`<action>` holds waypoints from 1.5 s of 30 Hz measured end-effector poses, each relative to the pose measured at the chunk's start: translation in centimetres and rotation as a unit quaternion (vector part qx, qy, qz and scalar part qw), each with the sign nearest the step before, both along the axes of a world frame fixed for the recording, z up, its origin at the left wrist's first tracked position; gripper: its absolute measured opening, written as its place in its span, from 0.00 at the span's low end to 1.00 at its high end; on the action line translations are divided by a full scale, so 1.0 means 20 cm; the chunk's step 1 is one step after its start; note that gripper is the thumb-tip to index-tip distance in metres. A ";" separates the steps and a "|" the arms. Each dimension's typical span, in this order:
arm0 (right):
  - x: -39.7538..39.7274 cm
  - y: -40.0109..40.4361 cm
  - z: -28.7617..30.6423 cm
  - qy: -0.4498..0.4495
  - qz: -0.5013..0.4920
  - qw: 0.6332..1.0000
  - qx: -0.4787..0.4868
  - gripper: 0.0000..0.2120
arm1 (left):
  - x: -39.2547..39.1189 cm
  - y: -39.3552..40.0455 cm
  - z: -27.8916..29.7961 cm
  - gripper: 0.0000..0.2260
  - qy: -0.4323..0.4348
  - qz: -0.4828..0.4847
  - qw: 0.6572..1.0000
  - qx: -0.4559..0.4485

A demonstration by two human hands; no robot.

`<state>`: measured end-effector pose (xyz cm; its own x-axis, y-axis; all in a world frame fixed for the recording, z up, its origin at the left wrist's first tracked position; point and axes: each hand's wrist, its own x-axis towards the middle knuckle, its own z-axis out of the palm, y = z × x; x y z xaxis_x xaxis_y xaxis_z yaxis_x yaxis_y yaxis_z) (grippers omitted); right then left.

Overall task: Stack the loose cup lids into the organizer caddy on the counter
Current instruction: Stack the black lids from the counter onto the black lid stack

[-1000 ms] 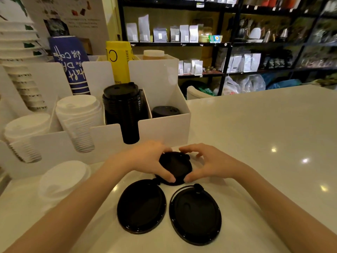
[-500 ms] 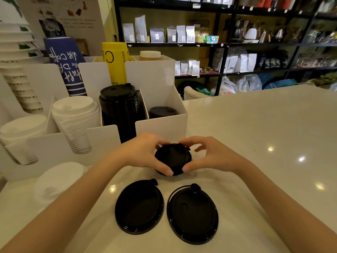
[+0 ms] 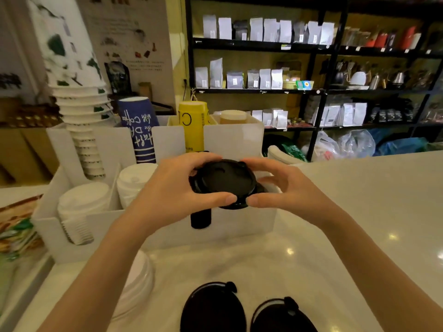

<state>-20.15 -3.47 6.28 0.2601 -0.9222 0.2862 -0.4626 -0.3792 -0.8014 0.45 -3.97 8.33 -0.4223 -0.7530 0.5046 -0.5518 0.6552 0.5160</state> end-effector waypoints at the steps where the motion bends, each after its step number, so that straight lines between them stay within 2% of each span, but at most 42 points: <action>1: 0.03 -0.03 0.02 -0.005 0.000 1.000 -0.008 0.29 | 0.02 -0.02 0.00 0.32 0.019 0.010 1.000 -0.001; 5: 0.13 -0.16 0.05 -0.027 0.013 0.999 -0.037 0.28 | 0.08 -0.14 -0.02 0.30 0.088 0.042 0.995 -0.007; 10: 0.23 -0.32 0.05 -0.026 0.007 0.998 -0.060 0.34 | 0.14 -0.25 -0.08 0.28 0.153 0.054 0.986 0.032; 17: 0.25 -0.44 -0.03 -0.025 0.024 0.998 -0.049 0.27 | 0.14 -0.34 -0.14 0.24 0.102 0.124 0.987 0.009; 26: 0.23 -0.45 -0.06 -0.031 -0.013 0.999 -0.037 0.27 | 0.11 -0.35 -0.14 0.23 0.106 0.116 0.988 -0.003; 34: 0.25 -0.44 -0.06 -0.024 -0.023 0.999 -0.033 0.27 | 0.12 -0.35 -0.13 0.23 0.068 0.128 0.989 0.010; 40: 0.28 -0.42 -0.07 -0.016 -0.039 0.997 -0.068 0.25 | 0.15 -0.35 -0.11 0.20 0.044 0.095 0.993 0.058; 45: 0.27 -0.43 -0.08 -0.027 -0.038 0.997 -0.060 0.23 | 0.15 -0.34 -0.11 0.21 0.017 0.095 0.994 0.055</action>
